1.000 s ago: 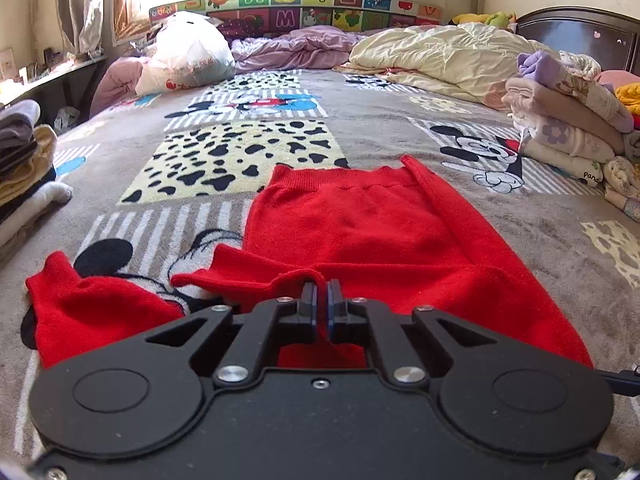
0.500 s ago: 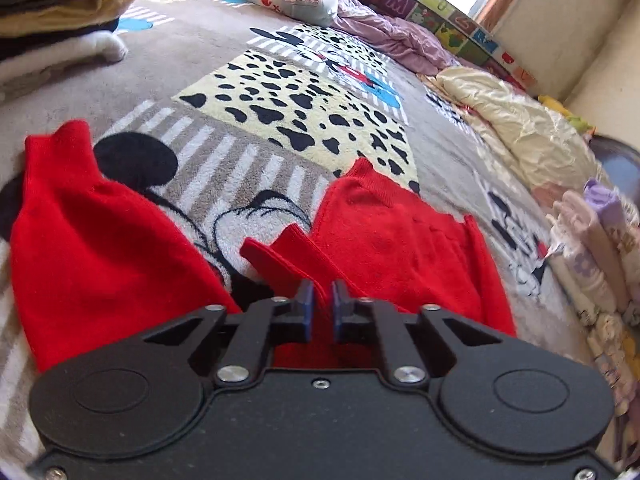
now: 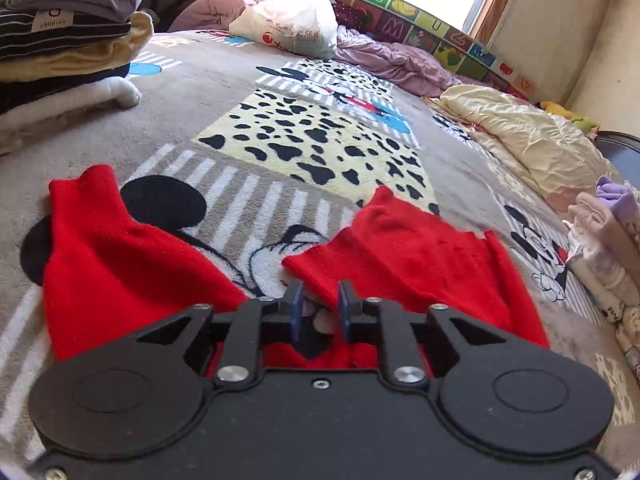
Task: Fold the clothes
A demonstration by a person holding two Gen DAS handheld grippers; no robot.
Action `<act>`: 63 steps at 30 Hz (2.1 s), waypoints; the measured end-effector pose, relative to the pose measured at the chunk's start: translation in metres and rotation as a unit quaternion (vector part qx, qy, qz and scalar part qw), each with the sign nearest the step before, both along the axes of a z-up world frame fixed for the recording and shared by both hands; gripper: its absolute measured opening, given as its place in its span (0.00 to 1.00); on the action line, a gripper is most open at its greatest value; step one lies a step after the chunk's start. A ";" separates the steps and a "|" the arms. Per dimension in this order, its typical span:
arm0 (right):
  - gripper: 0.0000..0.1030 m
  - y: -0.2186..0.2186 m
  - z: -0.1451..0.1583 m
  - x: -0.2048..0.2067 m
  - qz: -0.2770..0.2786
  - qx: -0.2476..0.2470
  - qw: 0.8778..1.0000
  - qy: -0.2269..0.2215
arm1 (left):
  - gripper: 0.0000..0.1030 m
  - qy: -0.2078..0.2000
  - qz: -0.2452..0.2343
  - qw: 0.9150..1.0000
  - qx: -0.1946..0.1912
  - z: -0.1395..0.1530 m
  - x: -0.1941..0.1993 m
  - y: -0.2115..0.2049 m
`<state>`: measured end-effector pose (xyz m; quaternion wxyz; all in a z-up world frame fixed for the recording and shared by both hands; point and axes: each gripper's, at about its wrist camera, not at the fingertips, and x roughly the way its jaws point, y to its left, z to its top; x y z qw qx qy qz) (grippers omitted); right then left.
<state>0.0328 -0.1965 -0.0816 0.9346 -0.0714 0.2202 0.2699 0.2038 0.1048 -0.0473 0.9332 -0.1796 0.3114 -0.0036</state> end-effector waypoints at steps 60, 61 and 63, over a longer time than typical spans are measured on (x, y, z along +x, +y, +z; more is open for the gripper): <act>0.69 0.000 -0.002 0.018 0.016 0.020 0.998 0.053 | 0.05 0.065 0.023 0.995 -0.073 -0.016 0.032 -0.003; 0.69 0.000 -0.002 0.018 0.017 0.021 0.998 0.054 | 0.03 0.056 0.020 0.996 -0.063 -0.011 0.031 -0.006; 0.69 -0.001 -0.001 0.018 0.017 0.020 0.998 0.055 | 0.03 0.038 0.016 0.998 -0.045 -0.001 0.028 -0.013</act>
